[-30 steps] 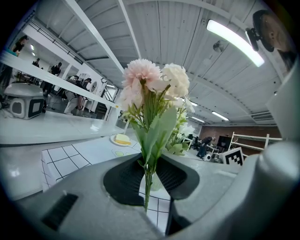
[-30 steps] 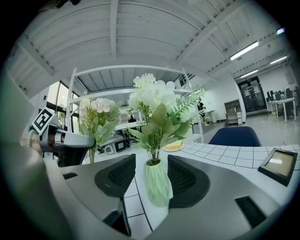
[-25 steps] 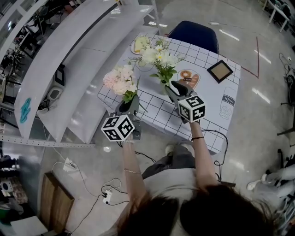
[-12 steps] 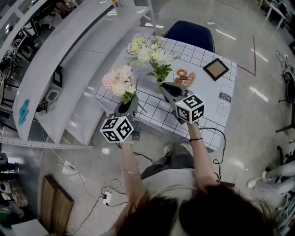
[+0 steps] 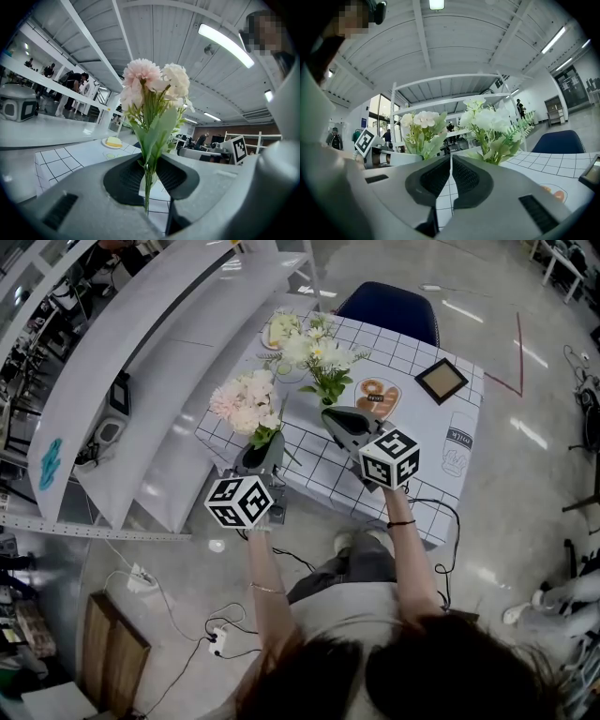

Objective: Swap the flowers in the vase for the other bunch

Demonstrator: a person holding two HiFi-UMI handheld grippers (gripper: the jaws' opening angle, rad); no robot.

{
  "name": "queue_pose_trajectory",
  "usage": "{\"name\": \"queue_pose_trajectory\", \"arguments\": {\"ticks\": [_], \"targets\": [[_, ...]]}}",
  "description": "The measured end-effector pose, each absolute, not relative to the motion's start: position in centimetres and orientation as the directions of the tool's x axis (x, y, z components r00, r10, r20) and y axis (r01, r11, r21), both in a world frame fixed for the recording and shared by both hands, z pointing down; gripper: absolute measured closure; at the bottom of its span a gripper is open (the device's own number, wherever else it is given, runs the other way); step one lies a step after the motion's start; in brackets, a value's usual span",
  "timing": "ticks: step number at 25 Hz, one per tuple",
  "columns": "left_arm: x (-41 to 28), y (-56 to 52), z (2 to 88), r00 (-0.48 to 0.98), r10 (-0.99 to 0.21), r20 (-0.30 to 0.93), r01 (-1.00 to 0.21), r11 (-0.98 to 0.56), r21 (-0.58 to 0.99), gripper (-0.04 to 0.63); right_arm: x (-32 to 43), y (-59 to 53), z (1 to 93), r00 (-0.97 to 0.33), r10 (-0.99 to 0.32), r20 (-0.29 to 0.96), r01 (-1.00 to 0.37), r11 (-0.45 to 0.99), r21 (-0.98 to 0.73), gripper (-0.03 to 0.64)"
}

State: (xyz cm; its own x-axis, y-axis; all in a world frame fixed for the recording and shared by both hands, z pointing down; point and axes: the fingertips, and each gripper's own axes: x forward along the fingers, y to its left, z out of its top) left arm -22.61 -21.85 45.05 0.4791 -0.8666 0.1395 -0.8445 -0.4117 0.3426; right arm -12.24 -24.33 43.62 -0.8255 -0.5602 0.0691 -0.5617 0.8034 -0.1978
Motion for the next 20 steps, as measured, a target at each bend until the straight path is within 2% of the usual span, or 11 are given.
{"name": "queue_pose_trajectory", "arguments": {"ticks": [8,20], "targets": [[-22.2,-21.7,44.6,0.507,-0.853,0.125,-0.835,-0.449,0.318,0.515,-12.3,-24.0,41.8,-0.858,-0.514,0.014,-0.506,0.840,-0.194,0.607],[-21.9,-21.8,44.2,0.517,-0.847,0.119,-0.829,-0.462,0.315,0.515,-12.2,-23.6,41.3,-0.872,-0.489,0.003,-0.481,0.857,-0.185,0.607]]}}
